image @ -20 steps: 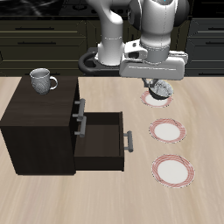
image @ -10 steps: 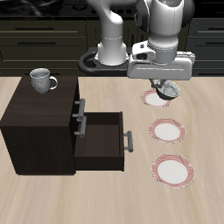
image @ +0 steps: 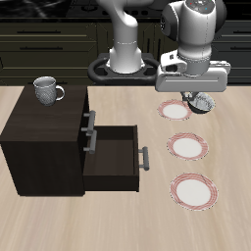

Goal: Place the bowl on the middle plate relative to the robot

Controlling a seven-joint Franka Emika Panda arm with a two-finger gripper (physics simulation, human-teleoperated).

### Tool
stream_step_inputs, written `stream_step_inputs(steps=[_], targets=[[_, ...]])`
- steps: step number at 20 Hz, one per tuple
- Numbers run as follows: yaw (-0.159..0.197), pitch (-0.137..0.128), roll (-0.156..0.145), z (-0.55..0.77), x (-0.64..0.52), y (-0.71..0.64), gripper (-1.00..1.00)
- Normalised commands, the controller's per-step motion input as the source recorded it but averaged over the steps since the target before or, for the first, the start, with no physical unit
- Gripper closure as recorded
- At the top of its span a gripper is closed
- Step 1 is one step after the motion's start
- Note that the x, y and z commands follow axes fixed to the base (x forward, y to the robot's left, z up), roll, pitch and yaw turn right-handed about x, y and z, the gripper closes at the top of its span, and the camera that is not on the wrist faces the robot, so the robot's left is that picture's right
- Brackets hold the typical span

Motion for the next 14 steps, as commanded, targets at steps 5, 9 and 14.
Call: stream_step_inputs(steps=[5,9,14], targets=[[0.017,0.013,0.013,-0.16,-0.01,0.12,1.0],[0.026,0.008,0.01,-0.18,0.07,0.05,1.0],[0.005,0.009,-0.012,-0.22,0.12,-0.02,1.0]])
